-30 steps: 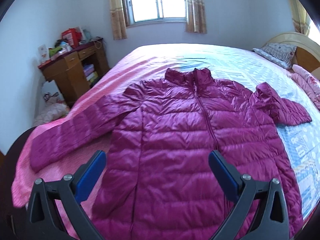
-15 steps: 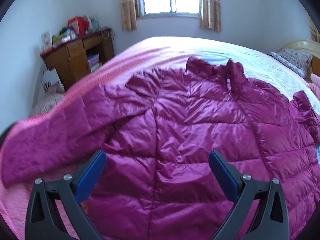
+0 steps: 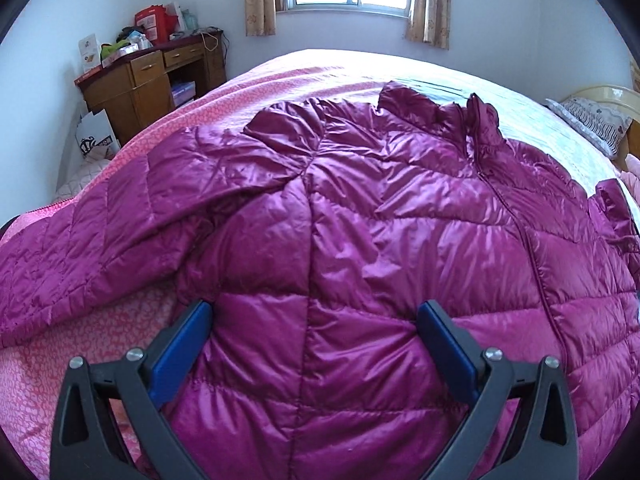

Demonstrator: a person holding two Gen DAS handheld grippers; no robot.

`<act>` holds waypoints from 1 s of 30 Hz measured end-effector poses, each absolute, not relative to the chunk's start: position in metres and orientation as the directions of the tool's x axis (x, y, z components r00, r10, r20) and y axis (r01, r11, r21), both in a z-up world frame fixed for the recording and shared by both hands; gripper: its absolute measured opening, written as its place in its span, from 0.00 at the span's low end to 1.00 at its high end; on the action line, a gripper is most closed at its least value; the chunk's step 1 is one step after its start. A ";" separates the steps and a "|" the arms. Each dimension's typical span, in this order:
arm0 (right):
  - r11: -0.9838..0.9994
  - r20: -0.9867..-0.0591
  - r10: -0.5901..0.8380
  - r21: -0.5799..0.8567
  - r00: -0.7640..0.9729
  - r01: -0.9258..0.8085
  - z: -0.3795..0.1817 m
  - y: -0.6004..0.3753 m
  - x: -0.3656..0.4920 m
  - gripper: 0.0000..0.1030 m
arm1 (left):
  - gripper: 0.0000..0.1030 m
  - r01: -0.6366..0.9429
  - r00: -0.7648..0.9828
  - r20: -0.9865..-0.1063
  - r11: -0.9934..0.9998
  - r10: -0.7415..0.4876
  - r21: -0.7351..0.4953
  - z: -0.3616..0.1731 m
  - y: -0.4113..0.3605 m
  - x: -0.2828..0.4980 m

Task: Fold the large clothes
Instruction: 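Reach the right tool to the sleeve cuff on the blue sheet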

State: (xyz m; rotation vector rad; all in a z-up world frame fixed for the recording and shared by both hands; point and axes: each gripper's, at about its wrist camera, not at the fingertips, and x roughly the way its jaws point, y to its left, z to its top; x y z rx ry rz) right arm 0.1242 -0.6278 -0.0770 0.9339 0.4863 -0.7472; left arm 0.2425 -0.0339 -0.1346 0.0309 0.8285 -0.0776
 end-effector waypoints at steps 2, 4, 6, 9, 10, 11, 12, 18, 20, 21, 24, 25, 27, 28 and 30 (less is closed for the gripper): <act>0.400 -0.694 -0.357 0.491 0.625 0.774 -0.077 -0.628 0.120 0.24 | 1.00 0.081 0.673 -0.737 0.997 -0.057 -0.002 -0.135 -0.034 0.242; 0.398 -0.687 -0.330 0.521 0.647 0.755 -0.078 -0.631 0.109 0.09 | 1.00 0.082 0.673 -0.737 0.997 -0.059 -0.005 -0.134 -0.034 0.242; 0.396 -0.653 -0.354 0.544 0.670 0.740 -0.067 -0.626 0.090 0.07 | 1.00 0.083 0.674 -0.736 0.997 -0.062 -0.009 -0.134 -0.034 0.243; 0.473 -0.593 -0.408 0.512 0.694 0.717 -0.034 -0.607 0.076 0.06 | 1.00 0.084 0.675 -0.735 0.996 -0.068 -0.014 -0.134 -0.034 0.243; 0.498 -0.577 -0.419 0.500 0.701 0.708 -0.022 -0.599 0.074 0.06 | 1.00 0.084 0.676 -0.734 0.996 -0.069 -0.016 -0.134 -0.033 0.242; 0.526 -0.553 -0.423 0.496 0.718 0.691 -0.007 -0.590 0.073 0.06 | 1.00 0.085 0.676 -0.733 0.996 -0.071 -0.018 -0.134 -0.033 0.242; 0.559 -0.525 -0.417 0.496 0.742 0.664 0.009 -0.579 0.074 0.06 | 1.00 0.086 0.677 -0.732 0.996 -0.074 -0.021 -0.134 -0.032 0.242; 0.789 -0.376 -0.270 0.441 0.886 0.427 0.098 -0.472 0.111 0.06 | 1.00 0.093 0.684 -0.722 0.994 -0.105 -0.056 -0.133 -0.028 0.240; 0.847 -0.342 -0.181 0.423 0.922 0.323 0.116 -0.428 0.131 0.06 | 1.00 0.096 0.687 -0.717 0.993 -0.119 -0.073 -0.133 -0.026 0.240; 0.871 -0.331 -0.126 0.414 0.935 0.264 0.123 -0.405 0.144 0.06 | 1.00 0.098 0.688 -0.715 0.992 -0.125 -0.080 -0.133 -0.024 0.239; 0.884 -0.343 -0.005 0.437 0.939 0.165 0.125 -0.348 0.174 0.06 | 1.00 0.103 0.689 -0.709 0.989 -0.148 -0.106 -0.133 -0.021 0.239; 0.873 -0.346 0.012 0.461 0.938 0.159 0.120 -0.340 0.180 0.06 | 1.00 0.104 0.690 -0.707 0.988 -0.155 -0.115 -0.133 -0.020 0.239; 0.856 -0.352 -0.002 0.483 0.936 0.184 0.106 -0.333 0.189 0.06 | 1.00 0.107 0.691 -0.702 0.985 -0.171 -0.134 -0.133 -0.018 0.239; 0.853 -0.359 -0.013 0.483 0.933 0.197 0.096 -0.342 0.191 0.06 | 1.00 0.109 0.692 -0.699 0.983 -0.180 -0.145 -0.133 -0.016 0.239; 0.831 -0.378 -0.013 0.511 0.926 0.220 0.075 -0.365 0.188 0.06 | 1.00 0.112 0.694 -0.694 0.981 -0.191 -0.158 -0.132 -0.015 0.239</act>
